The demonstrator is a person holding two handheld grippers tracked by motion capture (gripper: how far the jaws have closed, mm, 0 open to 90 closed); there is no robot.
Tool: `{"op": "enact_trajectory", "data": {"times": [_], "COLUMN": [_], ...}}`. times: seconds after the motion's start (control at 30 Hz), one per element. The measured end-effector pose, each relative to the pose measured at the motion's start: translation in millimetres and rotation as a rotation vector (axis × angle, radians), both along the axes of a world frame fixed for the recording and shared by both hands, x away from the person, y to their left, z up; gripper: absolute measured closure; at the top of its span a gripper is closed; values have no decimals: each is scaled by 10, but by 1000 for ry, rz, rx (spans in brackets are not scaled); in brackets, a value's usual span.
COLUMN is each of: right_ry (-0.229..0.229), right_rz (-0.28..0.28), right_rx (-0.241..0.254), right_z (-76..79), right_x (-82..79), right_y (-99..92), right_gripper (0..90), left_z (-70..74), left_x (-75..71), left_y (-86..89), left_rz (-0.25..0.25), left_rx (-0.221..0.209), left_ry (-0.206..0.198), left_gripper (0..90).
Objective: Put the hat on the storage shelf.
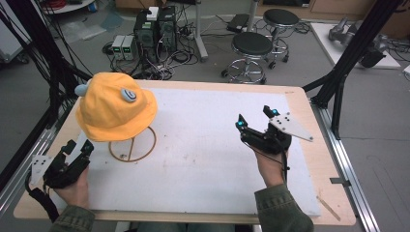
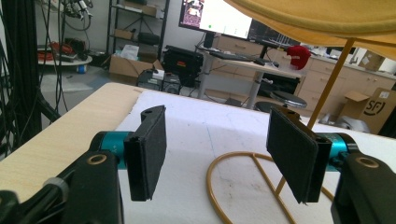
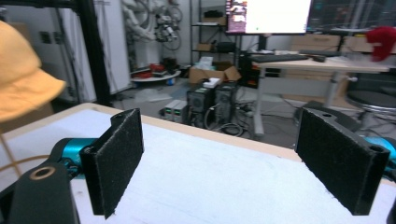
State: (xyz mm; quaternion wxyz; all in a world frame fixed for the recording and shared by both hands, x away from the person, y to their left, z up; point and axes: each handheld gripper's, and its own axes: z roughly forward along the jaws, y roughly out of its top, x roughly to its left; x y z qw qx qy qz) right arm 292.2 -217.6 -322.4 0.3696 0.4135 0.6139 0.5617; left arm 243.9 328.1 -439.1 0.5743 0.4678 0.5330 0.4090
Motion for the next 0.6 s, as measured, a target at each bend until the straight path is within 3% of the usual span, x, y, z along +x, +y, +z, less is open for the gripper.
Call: {"op": "enact_trajectory", "data": {"times": [0.1, 0.2, 0.5, 0.6], "right_ry": [-19, -11, -9, -10], "right_rz": [-43, -68, -134, -157], "right_rx": [-1, 10, -29, -20], "right_z": [-62, -122, -281, -352], "right_x": [-47, -86, -220, -266], "right_y": [-92, -172, -323, -374], "right_gripper": [133, 126, 123, 123], "left_z": [3, 4, -8, -5], "left_x": [-10, -20, -72, -78], "left_y": [6, 9, 39, 33], "left_rz": [2, 7, 33, 31], "left_rx": [-1, -5, -15, -13], "left_ry": [-1, 0, 6, 5], "left_gripper": [386, 386, 386, 385]}}
